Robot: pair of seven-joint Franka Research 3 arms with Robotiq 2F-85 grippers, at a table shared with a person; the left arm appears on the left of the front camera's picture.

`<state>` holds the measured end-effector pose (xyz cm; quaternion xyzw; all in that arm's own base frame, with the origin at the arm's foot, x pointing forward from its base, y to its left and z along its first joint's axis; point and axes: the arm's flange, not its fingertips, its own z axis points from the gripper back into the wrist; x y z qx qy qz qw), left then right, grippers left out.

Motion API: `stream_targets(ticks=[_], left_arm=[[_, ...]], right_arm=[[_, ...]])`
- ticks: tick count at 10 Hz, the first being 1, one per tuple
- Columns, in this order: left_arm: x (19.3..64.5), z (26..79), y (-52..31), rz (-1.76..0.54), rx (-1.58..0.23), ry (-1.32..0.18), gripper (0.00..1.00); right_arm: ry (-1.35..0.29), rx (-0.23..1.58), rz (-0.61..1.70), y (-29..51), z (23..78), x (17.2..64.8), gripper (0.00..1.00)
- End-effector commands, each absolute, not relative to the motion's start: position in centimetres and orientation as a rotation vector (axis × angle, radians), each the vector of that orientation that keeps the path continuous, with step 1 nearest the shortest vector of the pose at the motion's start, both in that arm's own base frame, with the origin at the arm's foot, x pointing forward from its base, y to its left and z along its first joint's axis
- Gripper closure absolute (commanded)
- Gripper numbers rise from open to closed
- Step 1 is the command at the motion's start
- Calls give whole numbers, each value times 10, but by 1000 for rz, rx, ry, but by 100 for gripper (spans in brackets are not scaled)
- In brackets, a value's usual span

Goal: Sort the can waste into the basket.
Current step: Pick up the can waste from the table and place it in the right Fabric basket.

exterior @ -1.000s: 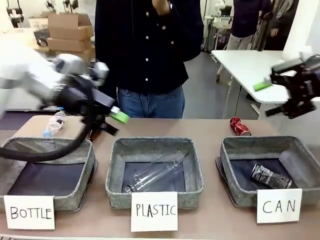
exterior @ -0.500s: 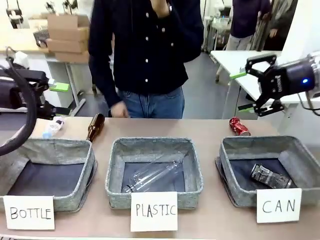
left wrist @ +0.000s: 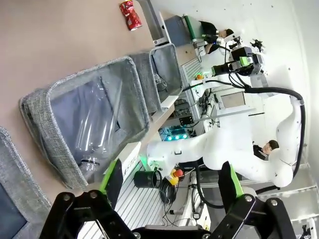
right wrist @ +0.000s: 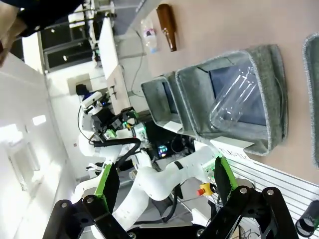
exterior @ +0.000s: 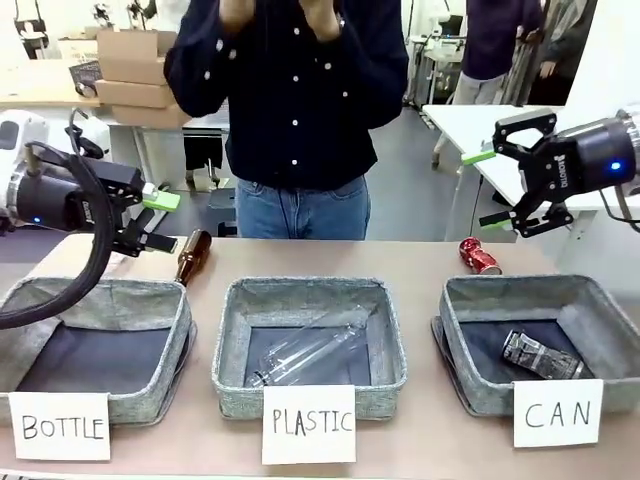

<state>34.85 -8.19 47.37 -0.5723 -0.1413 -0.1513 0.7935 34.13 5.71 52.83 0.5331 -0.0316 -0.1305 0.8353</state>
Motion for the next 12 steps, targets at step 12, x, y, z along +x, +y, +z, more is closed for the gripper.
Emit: stream_targets(ticks=[12], left_arm=[[349,476,-76,-324,-1226,-308,0]], right_arm=[[-271,371,-303,79,469,509,0]])
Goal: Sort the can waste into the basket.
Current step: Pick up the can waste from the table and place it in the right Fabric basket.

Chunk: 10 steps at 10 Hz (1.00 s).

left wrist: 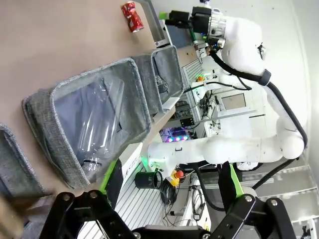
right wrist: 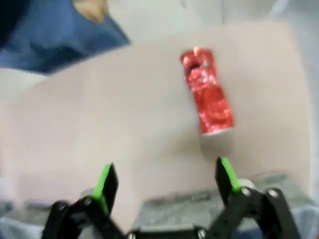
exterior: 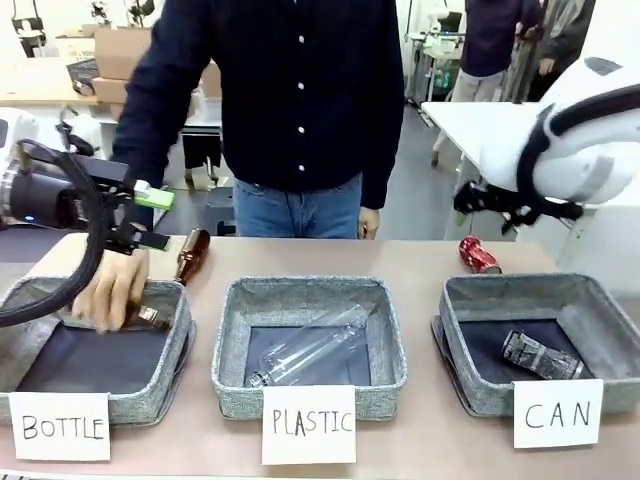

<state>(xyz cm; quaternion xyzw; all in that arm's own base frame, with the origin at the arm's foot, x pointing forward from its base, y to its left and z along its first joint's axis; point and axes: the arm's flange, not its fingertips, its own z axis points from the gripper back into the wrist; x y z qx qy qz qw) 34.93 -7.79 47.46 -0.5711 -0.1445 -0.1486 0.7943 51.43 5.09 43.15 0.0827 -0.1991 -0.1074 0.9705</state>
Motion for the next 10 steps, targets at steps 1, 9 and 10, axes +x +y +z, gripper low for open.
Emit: stream_targets(ticks=[1,9,10], left_arm=[[349,476,-76,-324,-1226,-308,0],[349,476,-76,-324,-1226,-308,0],[349,476,-76,-324,-1226,-308,0]], right_arm=[[-471,168,-185,59,437,516,0],[-191,-54,-249,34,350,631,0],[-159,-79,-268,30,333,645,0]])
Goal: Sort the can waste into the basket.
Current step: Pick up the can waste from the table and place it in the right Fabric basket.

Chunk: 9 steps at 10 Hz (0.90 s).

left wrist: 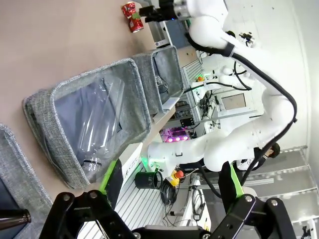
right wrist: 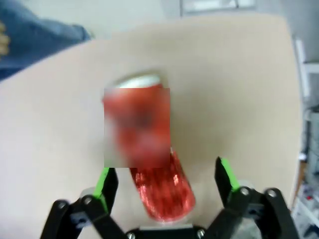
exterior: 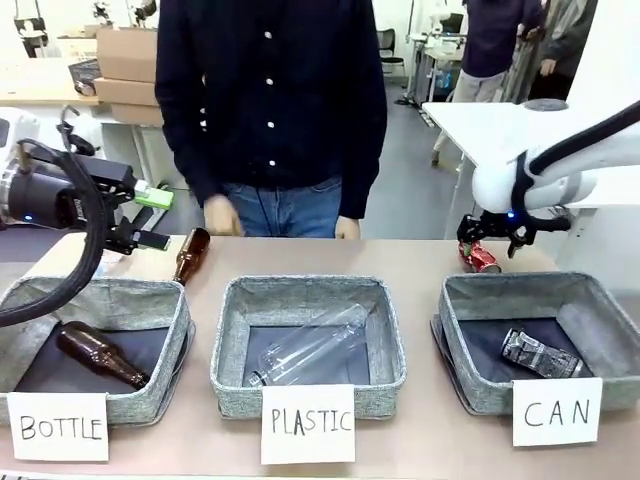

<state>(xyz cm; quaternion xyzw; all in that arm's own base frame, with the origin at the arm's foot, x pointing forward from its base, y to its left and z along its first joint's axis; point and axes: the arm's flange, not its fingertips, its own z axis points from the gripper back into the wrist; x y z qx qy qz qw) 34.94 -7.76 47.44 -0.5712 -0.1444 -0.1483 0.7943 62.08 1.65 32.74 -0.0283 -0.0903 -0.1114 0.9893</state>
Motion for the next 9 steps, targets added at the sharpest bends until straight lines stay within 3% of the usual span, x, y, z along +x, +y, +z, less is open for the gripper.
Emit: stream_targets(ticks=[1,6,7,8,9], left_arm=[[349,476,-76,-324,-1226,-308,0],[349,476,-76,-324,-1226,-308,0],[349,476,-76,-324,-1226,-308,0],[349,476,-76,-324,-1226,-308,0],[349,476,-76,-324,-1226,-308,0]], right_arm=[[-144,-52,-256,31,322,652,0],[-110,8,-280,30,309,656,0],[-91,2,-299,29,310,656,43],[-84,36,-288,31,310,655,60],[-77,41,-286,32,310,656,100]])
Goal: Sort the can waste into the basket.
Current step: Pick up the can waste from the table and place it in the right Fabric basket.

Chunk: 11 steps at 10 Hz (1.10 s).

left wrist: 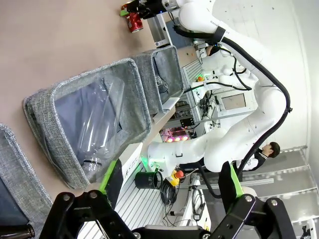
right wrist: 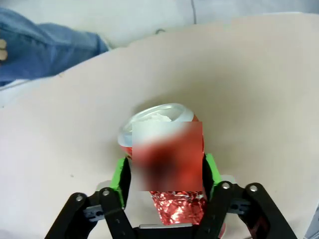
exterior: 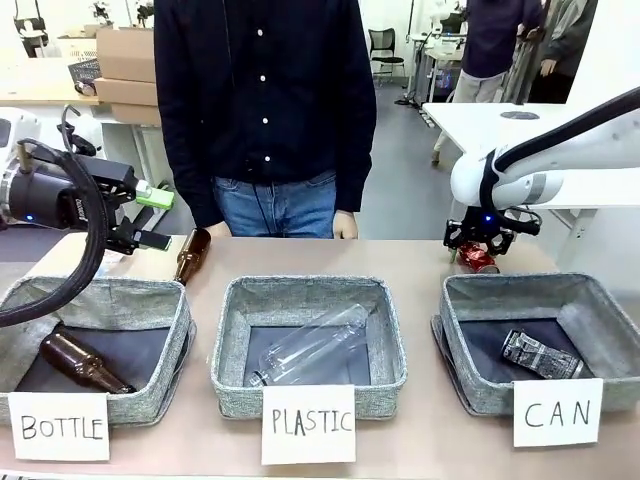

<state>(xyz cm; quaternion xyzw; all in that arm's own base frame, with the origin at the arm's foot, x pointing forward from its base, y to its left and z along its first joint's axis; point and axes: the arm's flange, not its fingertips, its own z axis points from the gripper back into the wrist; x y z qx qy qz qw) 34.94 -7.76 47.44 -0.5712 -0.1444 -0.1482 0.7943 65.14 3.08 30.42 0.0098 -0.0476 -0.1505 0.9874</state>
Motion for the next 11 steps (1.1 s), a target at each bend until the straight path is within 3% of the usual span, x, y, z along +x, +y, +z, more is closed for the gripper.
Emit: stream_targets(ticks=[1,2,3,4,8,11], left_arm=[[349,476,-76,-324,-1226,-308,0],[349,476,-76,-324,-1226,-308,0],[349,476,-76,-324,-1226,-308,0],[349,476,-76,-324,-1226,-308,0],[349,476,-76,-324,-1226,-308,0],[349,476,-76,-324,-1226,-308,0]], right_arm=[[-77,34,-284,32,309,655,100],[-81,37,-286,32,309,655,100],[-84,52,-289,32,311,655,86],[-110,56,-332,32,314,657,95],[-150,52,-270,41,327,645,95],[-284,245,-88,49,404,578,95]])
